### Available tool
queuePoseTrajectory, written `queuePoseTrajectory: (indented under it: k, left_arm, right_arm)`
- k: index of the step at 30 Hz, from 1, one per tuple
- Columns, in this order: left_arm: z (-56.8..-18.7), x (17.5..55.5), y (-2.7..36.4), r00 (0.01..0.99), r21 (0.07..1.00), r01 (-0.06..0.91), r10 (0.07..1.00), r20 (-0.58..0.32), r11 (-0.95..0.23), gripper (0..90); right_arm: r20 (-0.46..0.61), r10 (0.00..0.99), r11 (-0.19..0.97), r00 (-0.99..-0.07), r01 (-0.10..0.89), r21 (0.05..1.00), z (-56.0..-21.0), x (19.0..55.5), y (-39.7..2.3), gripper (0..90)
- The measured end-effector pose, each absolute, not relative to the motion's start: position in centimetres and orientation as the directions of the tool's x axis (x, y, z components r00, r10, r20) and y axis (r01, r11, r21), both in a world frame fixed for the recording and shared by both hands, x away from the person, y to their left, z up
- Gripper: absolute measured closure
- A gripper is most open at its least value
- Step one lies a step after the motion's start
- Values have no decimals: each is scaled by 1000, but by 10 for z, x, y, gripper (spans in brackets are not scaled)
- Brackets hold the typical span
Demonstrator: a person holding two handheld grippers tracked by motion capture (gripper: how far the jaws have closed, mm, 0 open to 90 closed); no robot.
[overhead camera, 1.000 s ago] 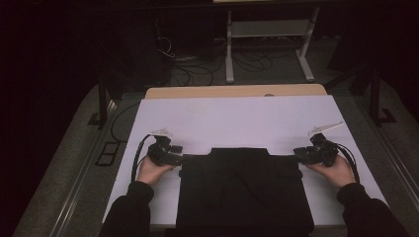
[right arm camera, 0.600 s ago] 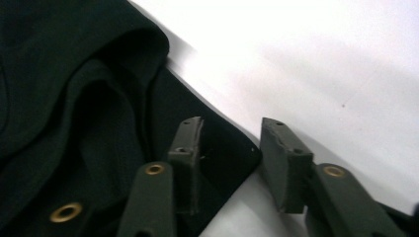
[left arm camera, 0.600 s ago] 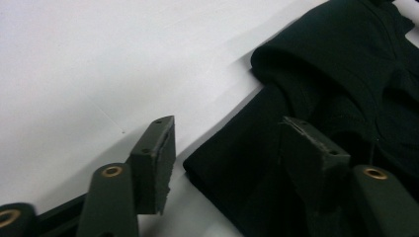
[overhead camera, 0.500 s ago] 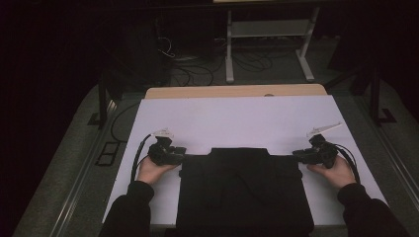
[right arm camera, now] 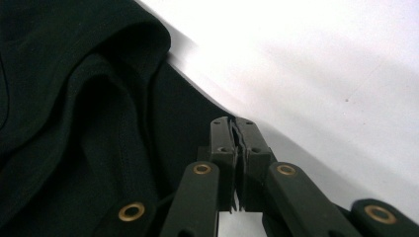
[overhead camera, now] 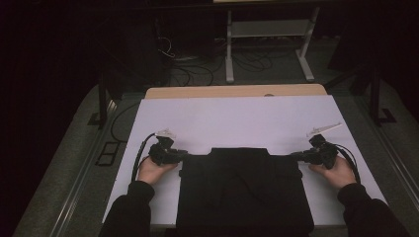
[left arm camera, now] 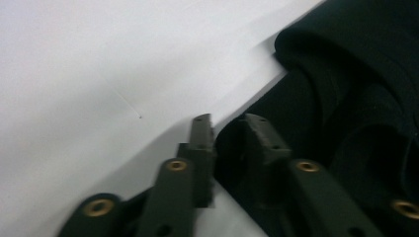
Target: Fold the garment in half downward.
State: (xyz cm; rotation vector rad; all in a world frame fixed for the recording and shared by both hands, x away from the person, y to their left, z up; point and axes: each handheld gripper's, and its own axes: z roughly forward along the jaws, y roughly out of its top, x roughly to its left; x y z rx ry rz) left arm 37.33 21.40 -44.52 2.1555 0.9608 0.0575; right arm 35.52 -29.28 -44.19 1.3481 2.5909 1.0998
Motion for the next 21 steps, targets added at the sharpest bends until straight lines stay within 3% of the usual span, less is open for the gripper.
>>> queuePoseTrajectory:
  k: [4, 21]
  left_arm:
    - [-443, 372, 213, 718, 662, 615, 651, -246, -428, 860]
    - [-433, 369, 214, 718, 668, 601, 665, -208, -439, 880]
  right_arm:
    - [284, 722, 384, -631, 707, 594, -442, 355, -292, 861]
    - [277, 732, 375, -622, 708, 599, -440, 357, -292, 869]
